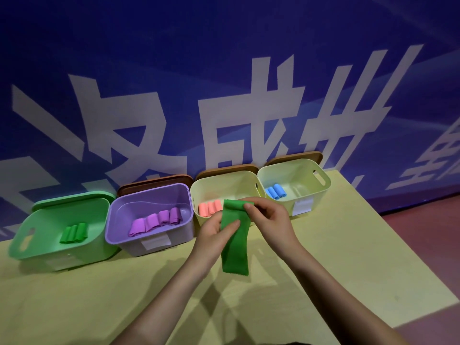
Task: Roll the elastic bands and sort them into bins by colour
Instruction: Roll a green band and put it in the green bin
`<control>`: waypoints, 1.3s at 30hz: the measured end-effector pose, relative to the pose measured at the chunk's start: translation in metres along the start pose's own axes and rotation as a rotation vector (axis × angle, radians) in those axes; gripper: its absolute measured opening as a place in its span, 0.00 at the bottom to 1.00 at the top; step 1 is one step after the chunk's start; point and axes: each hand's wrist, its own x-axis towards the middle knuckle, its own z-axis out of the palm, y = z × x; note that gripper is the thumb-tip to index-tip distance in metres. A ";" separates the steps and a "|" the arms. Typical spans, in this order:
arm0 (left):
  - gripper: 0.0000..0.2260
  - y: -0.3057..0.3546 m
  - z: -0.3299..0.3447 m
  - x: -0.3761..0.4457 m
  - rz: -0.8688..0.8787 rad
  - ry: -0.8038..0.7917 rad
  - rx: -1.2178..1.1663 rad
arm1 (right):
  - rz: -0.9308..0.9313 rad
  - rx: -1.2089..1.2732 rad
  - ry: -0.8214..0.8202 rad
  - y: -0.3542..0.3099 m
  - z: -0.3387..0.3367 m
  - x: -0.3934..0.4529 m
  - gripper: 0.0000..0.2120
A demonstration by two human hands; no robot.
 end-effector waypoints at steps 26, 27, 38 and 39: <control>0.04 -0.006 0.006 0.004 0.177 0.081 0.145 | -0.038 -0.188 -0.031 0.004 -0.002 -0.009 0.05; 0.05 -0.004 0.005 0.004 0.167 0.077 0.123 | -0.062 -0.195 -0.022 0.002 -0.002 -0.008 0.07; 0.09 0.003 0.001 0.006 -0.087 0.149 -0.054 | -0.097 -0.219 0.055 0.009 0.004 0.000 0.10; 0.10 0.003 0.000 0.006 -0.094 0.158 -0.058 | -0.107 -0.219 0.031 0.010 0.004 -0.001 0.11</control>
